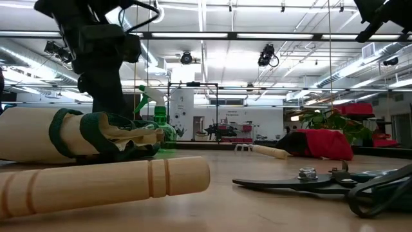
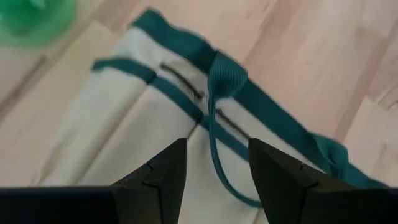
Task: Pick & Place Garden tools in Gardening bag
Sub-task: Prepare the brown gardening bag
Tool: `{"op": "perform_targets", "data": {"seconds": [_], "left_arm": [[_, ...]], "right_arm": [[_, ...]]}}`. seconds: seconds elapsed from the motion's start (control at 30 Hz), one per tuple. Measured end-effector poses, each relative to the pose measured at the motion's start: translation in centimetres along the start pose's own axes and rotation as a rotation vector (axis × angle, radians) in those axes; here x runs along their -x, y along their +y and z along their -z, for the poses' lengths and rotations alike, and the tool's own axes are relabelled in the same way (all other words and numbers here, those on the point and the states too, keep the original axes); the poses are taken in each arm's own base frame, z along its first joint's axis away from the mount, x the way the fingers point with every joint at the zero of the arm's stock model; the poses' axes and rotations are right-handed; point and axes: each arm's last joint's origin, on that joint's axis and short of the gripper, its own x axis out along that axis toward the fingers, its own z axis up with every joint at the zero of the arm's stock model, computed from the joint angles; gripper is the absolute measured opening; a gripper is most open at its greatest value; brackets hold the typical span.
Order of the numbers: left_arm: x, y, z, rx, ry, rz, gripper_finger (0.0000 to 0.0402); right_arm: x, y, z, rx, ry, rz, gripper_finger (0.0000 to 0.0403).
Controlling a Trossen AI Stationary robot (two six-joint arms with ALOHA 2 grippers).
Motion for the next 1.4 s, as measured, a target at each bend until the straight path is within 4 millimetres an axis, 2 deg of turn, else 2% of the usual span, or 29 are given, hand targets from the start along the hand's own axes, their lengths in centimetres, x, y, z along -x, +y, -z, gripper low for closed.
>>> {"op": "perform_targets", "data": {"seconds": [0.2, 0.6, 1.2, 1.3, 1.4], "left_arm": [[-0.8, -0.7, -0.2, 0.051, 0.075, 0.013, 0.0177], [-2.8, -0.7, 0.2, 0.078, 0.148, -0.045, 0.0177], [-3.3, -0.6, 0.4, 0.099, 0.174, -0.054, 0.0176], [-3.3, -0.6, 0.4, 0.099, 0.174, -0.055, 0.0162], [-3.3, -0.6, 0.4, 0.099, 0.174, -0.055, 0.0129]], "right_arm": [[0.0, 0.0, 0.0, 0.000, 0.000, 0.000, 0.0155], [0.0, 0.0, 0.0, 0.000, 0.001, 0.000, 0.0155], [0.0, 0.0, 0.1, 0.002, 0.006, 0.001, 0.0155], [0.0, 0.0, 0.1, 0.002, 0.006, 0.000, 0.0155], [0.0, 0.0, 0.1, 0.002, 0.006, 0.000, 0.0155]]}}
